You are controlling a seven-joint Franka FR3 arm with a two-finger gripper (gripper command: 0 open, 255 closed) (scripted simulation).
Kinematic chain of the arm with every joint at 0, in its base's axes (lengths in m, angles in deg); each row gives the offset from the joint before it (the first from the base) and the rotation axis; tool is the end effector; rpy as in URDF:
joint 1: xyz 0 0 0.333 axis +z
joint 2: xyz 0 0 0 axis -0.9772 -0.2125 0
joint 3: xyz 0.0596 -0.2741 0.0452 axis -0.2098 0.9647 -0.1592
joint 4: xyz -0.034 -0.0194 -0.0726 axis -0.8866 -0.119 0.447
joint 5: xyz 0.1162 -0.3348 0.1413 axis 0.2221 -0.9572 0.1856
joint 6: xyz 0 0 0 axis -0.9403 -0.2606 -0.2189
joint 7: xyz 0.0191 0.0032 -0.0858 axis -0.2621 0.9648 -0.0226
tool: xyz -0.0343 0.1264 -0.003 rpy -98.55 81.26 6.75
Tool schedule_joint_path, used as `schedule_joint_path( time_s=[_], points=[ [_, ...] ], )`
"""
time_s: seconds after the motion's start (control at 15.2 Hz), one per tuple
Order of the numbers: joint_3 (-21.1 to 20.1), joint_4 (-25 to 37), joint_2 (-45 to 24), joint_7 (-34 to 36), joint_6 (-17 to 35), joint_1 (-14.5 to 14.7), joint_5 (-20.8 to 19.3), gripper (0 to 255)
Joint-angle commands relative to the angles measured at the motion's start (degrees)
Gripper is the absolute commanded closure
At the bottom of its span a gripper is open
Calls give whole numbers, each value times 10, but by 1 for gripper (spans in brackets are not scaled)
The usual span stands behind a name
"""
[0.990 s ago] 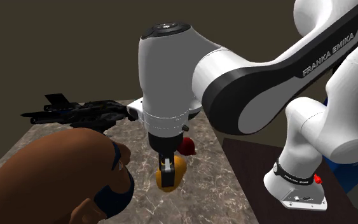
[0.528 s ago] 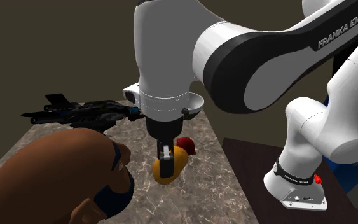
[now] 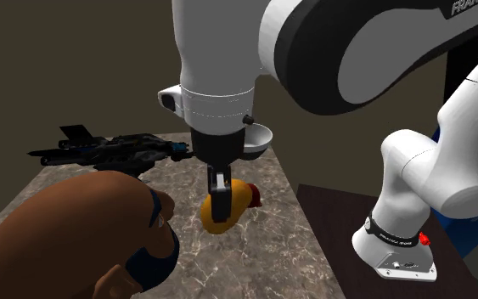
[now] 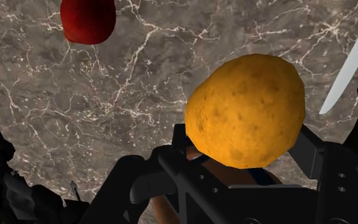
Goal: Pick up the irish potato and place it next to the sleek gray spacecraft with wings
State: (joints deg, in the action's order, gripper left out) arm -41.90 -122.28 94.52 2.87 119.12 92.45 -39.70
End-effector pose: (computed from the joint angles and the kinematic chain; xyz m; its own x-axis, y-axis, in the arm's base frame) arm 0.4216 0.2465 0.4684 0.9231 0.3820 0.0442 0.3797 -0.9236 0.0524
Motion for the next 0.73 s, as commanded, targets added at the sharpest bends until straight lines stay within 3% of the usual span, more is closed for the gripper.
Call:
schedule_joint_path(
  time_s=[0.0,0.13,0.66],
  points=[
    [0,15,2,0,-17,0,1,255],
    [0,23,3,-1,-26,0,1,255],
    [72,17,4,-112,-18,-45,-12,255]
  ],
)
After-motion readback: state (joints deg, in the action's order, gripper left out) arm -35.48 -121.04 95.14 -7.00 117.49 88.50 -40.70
